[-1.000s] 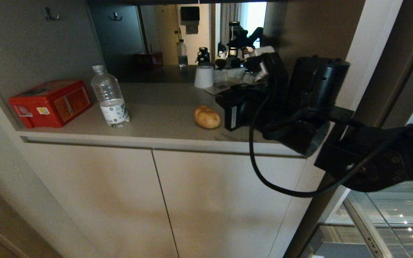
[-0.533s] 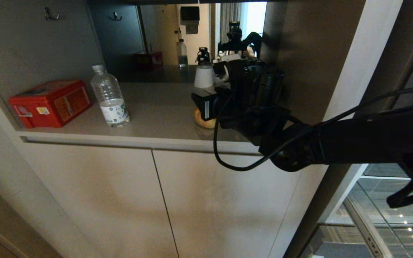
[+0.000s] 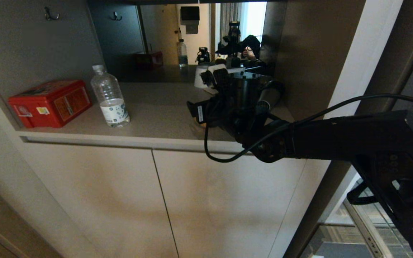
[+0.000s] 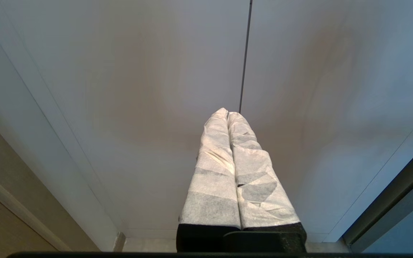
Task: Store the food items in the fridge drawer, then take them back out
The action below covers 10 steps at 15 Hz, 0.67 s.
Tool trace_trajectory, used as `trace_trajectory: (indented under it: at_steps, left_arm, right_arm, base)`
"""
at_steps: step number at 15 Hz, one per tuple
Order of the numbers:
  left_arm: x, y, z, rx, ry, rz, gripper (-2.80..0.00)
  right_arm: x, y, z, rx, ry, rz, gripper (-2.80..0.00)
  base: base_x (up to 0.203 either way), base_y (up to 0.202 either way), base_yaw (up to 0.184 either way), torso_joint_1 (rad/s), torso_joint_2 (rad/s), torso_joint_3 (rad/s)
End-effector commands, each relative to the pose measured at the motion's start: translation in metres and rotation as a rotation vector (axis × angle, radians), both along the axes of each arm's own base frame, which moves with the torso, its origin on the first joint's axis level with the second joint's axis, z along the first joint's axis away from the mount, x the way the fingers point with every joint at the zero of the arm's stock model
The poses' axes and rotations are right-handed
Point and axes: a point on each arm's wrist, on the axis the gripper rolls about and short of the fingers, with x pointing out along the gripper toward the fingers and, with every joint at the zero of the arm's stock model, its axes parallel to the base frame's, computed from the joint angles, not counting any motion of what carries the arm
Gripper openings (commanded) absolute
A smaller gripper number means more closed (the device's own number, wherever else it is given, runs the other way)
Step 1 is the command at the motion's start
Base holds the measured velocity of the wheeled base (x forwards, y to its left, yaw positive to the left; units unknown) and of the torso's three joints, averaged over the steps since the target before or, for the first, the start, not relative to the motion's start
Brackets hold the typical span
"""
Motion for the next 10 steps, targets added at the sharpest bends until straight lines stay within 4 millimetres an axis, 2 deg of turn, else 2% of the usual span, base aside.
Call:
trace_trajectory:
  at_steps: [1,6,10]
  left_arm:
    - [0.001,0.000,-0.003,0.000,0.010,0.000,-2.80]
    - [0.001,0.000,-0.003,0.000,0.010,0.000,-2.80]
    - [0.001,0.000,-0.003,0.000,0.010,0.000,-2.80]
  right_arm:
    - [0.011,0.000,-0.006,0.001,0.000,-0.031,0.00]
    - [0.024,-0.003,-0.026,-0.019,0.032,-0.060,0.00]
    - [0.027,-0.002,-0.032,-0.023,0.045,-0.053,0.00]
  base:
    - [0.000,0.000,0.000,0.000,0.00,0.000]
    - [0.000,0.000,0.000,0.000,0.00,0.000]
    - [0.000,0.000,0.000,0.000,0.00,0.000]
